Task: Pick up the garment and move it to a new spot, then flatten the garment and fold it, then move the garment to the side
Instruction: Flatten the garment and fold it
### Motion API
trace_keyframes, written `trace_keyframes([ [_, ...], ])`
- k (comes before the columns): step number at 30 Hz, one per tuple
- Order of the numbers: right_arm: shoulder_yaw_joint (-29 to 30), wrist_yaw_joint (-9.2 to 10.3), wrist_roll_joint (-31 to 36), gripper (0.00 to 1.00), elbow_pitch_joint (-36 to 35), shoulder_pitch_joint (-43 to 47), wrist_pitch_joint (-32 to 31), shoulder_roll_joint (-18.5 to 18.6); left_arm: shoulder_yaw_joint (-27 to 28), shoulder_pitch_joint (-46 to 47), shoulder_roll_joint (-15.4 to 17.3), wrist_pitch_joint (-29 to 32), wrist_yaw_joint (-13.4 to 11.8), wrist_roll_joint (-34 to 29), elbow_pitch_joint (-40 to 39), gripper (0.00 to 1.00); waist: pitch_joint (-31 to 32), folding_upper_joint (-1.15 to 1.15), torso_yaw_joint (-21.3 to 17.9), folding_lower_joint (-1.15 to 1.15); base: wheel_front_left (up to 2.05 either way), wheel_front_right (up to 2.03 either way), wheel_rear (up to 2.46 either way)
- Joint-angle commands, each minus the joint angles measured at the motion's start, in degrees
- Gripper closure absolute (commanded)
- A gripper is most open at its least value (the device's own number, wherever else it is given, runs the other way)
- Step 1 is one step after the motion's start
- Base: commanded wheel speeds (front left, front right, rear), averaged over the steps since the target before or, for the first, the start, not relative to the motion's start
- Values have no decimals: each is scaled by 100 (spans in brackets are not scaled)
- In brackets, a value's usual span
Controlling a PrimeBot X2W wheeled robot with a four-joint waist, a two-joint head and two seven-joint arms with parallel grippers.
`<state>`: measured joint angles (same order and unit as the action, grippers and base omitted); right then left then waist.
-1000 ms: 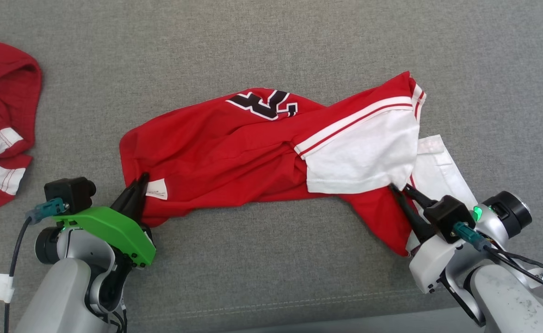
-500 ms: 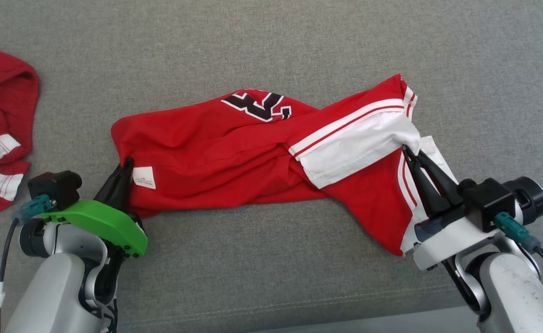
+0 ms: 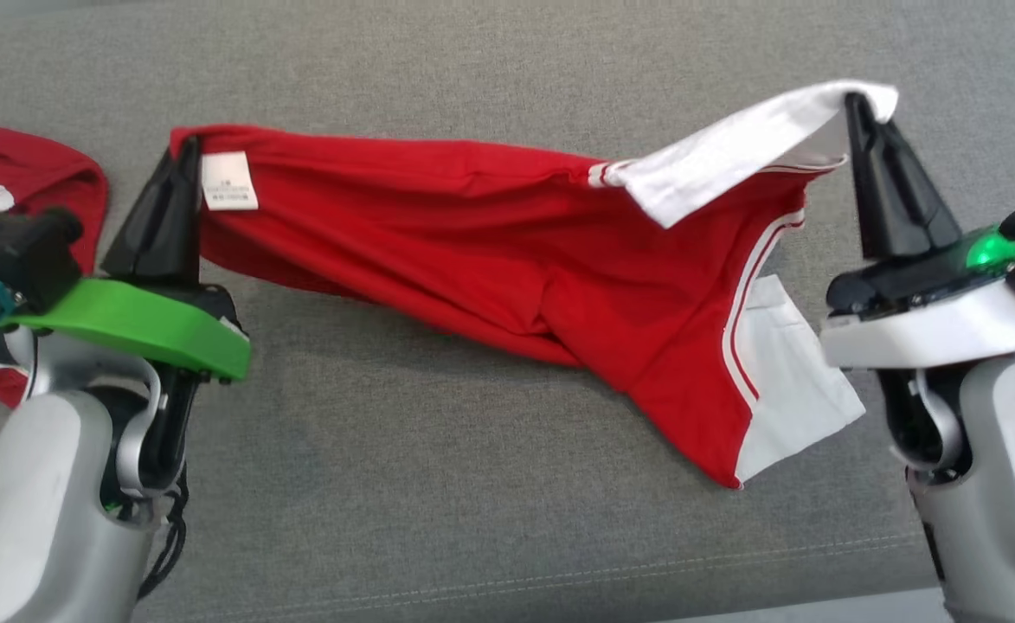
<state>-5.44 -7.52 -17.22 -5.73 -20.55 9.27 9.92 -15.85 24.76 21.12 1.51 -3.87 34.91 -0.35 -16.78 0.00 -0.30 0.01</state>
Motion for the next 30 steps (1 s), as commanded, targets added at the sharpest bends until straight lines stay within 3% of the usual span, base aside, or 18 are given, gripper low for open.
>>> trace_keyframes([
  [1,55,6,-36,100,-80,-266,22,101,0,255,114,82,-35,-102,-156,100,150,0,39,-1,0,0,0],
  [10,226,6,-67,100,-391,-1586,-284,503,29,1266,402,581,-121,-362,-623,100,430,0,44,-1,0,0,0],
  [20,293,6,-227,100,-445,-2376,-704,666,-56,2027,395,988,-180,-461,-821,100,580,0,145,-1,0,0,0],
  [25,125,6,-527,100,91,-2771,-1157,669,-200,2401,203,1231,-36,-209,-514,100,451,0,155,-1,0,0,0],
  [30,-153,5,-790,100,1262,-3764,-1465,661,-304,3240,-75,1498,249,107,565,100,155,0,158,-1,0,0,0],
])
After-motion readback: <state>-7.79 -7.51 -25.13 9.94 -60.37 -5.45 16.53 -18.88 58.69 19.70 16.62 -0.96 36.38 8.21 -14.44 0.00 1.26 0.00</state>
